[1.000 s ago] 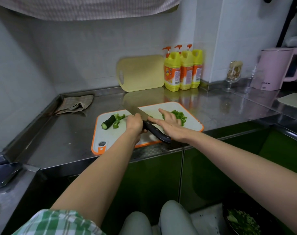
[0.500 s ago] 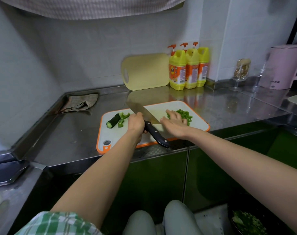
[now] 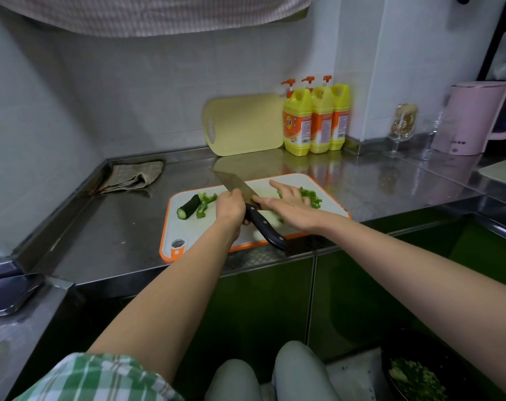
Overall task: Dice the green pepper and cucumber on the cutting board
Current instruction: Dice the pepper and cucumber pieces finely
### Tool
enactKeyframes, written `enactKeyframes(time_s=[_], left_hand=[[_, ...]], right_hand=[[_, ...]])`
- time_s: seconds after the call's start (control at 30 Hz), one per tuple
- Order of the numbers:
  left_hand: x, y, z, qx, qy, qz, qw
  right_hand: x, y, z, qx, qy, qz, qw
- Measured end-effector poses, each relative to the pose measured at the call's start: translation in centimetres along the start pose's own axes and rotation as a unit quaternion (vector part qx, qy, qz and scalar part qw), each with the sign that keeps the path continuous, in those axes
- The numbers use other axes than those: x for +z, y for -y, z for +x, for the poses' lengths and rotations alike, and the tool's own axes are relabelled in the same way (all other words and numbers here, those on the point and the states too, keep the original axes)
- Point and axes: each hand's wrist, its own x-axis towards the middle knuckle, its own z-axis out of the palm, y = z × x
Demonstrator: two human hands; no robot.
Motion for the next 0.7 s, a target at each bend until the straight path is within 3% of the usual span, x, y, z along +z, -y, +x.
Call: enactKeyframes(time_s=[0.1,0.2,0.3,0.37,0.43,0.5,0.6,0.7], left_hand=[[0.2,-0.1,-0.1,-0.009,-0.008,-0.003,1.0],[0.3,0.2,-0.1,-0.001,-0.011,0.016,1.0],[0.6,0.3,0.0,0.002,-0.018,0.027,0.999],[1.0,0.1,-0.2,0.002,-0.019,0.032,0.999],[1.5,-0.3,-0.6,0.004,-0.009,0.024,1.0],[1.9,-0.7,-1.0,0.006,0.014,-0.004,1.0],[1.7,-0.8,-1.1,0.019,0.037,-0.009,0.999],[0.8,0.2,-0.6,0.056,0.019,0.099,0.993]], right_hand=[[-0.4,-0.7,0.1,0.016,-0.03,-0.033,0.999],[-1.5,-0.9,-0.2,-0.027,-0.074,-0.036,0.996],[-2.5,-0.3,-0.9,-0.047,0.016,0.092,0.995],[-2.9,0.5,-1.8,-0.042,0.102,0.035,0.993],[-2.8,1.1,-2.2,-0.059,0.107,-0.034,0.992],[-2.5,1.3,-2.1,-0.058,0.059,-0.031,0.996],[-2.9,0.7,-2.0,-0.005,-0.003,0.081,0.997],[-3.4,-0.3,-2.1,0.064,-0.002,0.214,0.975]])
